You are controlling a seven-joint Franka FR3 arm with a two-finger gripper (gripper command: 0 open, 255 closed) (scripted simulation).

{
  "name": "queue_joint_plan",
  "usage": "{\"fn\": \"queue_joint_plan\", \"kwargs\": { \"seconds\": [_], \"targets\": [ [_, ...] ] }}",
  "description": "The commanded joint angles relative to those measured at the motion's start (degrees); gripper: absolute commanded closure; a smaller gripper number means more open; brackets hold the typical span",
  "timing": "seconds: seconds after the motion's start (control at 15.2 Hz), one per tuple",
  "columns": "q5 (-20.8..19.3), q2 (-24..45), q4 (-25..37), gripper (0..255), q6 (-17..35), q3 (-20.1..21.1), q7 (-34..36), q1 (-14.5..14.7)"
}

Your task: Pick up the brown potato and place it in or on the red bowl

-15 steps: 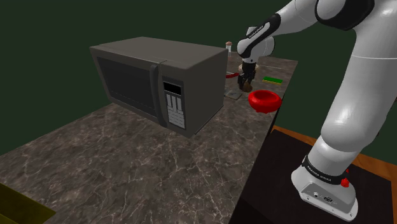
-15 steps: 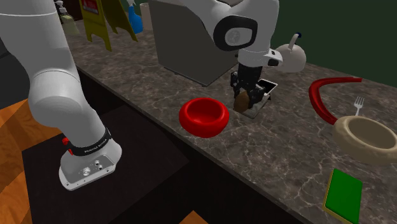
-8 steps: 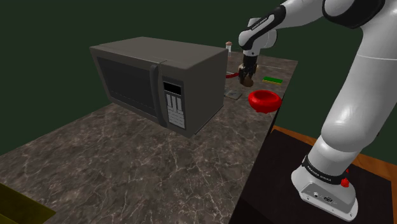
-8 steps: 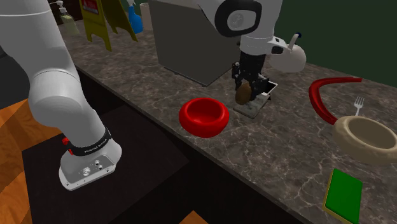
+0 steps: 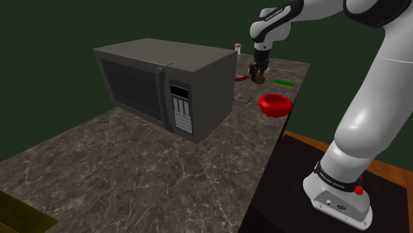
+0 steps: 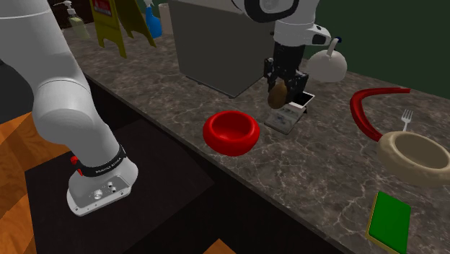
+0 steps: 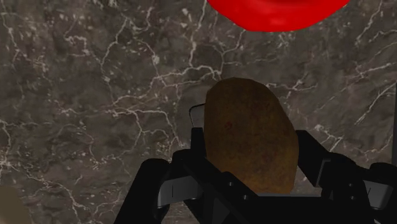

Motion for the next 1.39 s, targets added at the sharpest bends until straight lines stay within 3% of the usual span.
{"fn": "queue_joint_plan", "kwargs": {
  "seconds": [0.0, 0.4, 0.79, 1.19, 1.32],
  "targets": [
    [-0.2, -0.4, 1.3, 255, -1.7, 0.0, 0.1, 0.0],
    [-0.6, -1.6, 4.2, 255, -5.7, 0.0, 0.4, 0.1],
    [-5.9, -15.8, -10.9, 255, -4.2, 0.3, 2.7, -0.5],
    [-10.5, -31.2, -24.2, 255, -5.9, 1.4, 4.4, -3.1],
    [-10.6, -30.8, -25.4, 255, -4.2, 1.2, 4.4, -3.2]
  ]
}}
